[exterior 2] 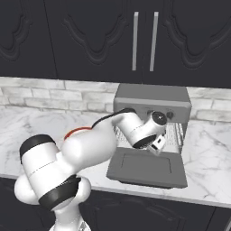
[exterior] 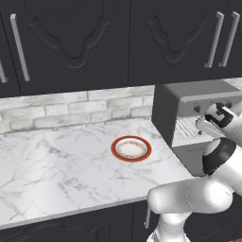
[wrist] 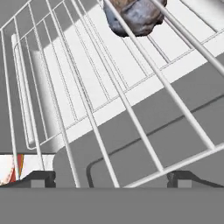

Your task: Open the toaster oven door. Place the bread on the bottom rack in the toaster oven and place the steak on the top rack.

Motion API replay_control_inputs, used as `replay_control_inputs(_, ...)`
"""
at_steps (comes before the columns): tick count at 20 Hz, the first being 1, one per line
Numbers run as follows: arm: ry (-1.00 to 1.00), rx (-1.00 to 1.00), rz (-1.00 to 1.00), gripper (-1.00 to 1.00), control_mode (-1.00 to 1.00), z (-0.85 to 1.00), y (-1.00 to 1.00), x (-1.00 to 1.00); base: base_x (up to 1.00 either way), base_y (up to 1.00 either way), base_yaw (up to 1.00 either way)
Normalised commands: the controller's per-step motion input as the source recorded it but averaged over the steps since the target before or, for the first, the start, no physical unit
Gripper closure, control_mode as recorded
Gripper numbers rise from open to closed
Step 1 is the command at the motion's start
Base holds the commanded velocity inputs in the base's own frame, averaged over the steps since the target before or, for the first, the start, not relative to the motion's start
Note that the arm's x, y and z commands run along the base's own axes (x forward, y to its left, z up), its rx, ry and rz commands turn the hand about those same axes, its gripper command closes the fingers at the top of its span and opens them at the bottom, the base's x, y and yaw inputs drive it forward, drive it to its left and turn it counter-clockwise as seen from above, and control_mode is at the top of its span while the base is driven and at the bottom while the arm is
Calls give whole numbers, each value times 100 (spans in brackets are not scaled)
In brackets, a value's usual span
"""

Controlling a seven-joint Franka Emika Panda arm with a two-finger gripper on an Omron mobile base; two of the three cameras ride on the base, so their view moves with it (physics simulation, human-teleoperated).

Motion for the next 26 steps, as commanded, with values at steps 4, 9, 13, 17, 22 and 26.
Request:
replay_control_inputs(4, 29, -7, 0, -100, -100, -52, -13, -73, 0, 0, 0)
replay_control_inputs(9, 26, -6, 0, -100, -100, -53, -9, -76, 0, 0, 0)
replay_control_inputs(13, 21, -4, 0, -100, -100, -52, -8, -82, 0, 0, 0)
replay_control_inputs(17, 17, -1, 0, -100, -100, -51, -7, -79, 0, 0, 0)
replay_control_inputs(22, 0, 8, 0, -100, -100, 1, -14, -57, 0, 0, 0)
replay_control_inputs(26, -3, 10, 0, -100, -100, 61, -4, -23, 0, 0, 0)
